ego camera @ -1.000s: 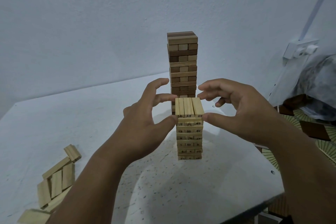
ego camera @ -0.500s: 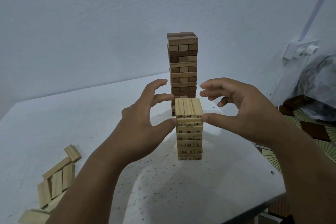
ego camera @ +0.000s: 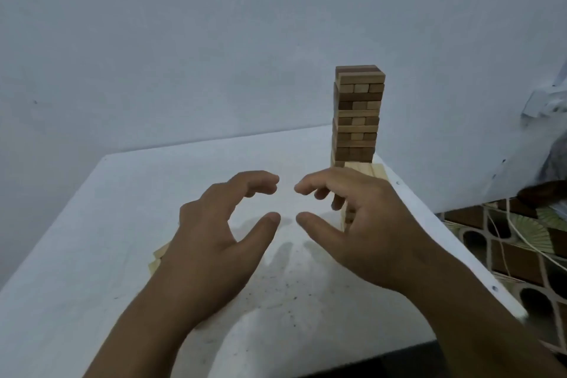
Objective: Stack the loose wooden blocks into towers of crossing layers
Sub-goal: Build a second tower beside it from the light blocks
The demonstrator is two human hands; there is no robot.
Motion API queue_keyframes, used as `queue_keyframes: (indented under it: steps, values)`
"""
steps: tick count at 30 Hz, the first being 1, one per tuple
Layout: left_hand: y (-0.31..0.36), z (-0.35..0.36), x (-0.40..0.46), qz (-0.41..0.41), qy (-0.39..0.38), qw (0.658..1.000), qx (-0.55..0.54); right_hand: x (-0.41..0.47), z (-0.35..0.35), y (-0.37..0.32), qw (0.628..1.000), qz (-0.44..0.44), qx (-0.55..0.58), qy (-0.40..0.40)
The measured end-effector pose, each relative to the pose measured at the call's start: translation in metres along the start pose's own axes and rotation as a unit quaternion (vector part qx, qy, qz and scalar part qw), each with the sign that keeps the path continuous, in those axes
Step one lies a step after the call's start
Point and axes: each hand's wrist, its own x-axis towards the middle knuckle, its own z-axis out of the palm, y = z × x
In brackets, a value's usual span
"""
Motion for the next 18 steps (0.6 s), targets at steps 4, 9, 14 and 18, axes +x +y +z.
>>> queue_keyframes:
  steps: [4, 9, 14, 18]
  values:
    - [-0.032, -0.011, -0.037, -0.032, 0.032, 0.999, 0.005, -0.015, 0.045, -0.012, 0.997, -0.022, -0.014, -0.067]
    - [-0.077, -0.022, -0.069, -0.084, 0.044, 0.992, 0.078, -0.037, 0.097, -0.018, 0.985, -0.099, -0.046, -0.131]
    - [-0.099, -0.027, -0.076, -0.13, 0.036, 0.98, 0.149, -0.04, 0.13, -0.032, 0.972, -0.155, -0.093, -0.148]
    - [-0.103, -0.03, -0.08, -0.141, 0.026, 0.975, 0.173, -0.034, 0.139, -0.036, 0.971, -0.15, -0.116, -0.146]
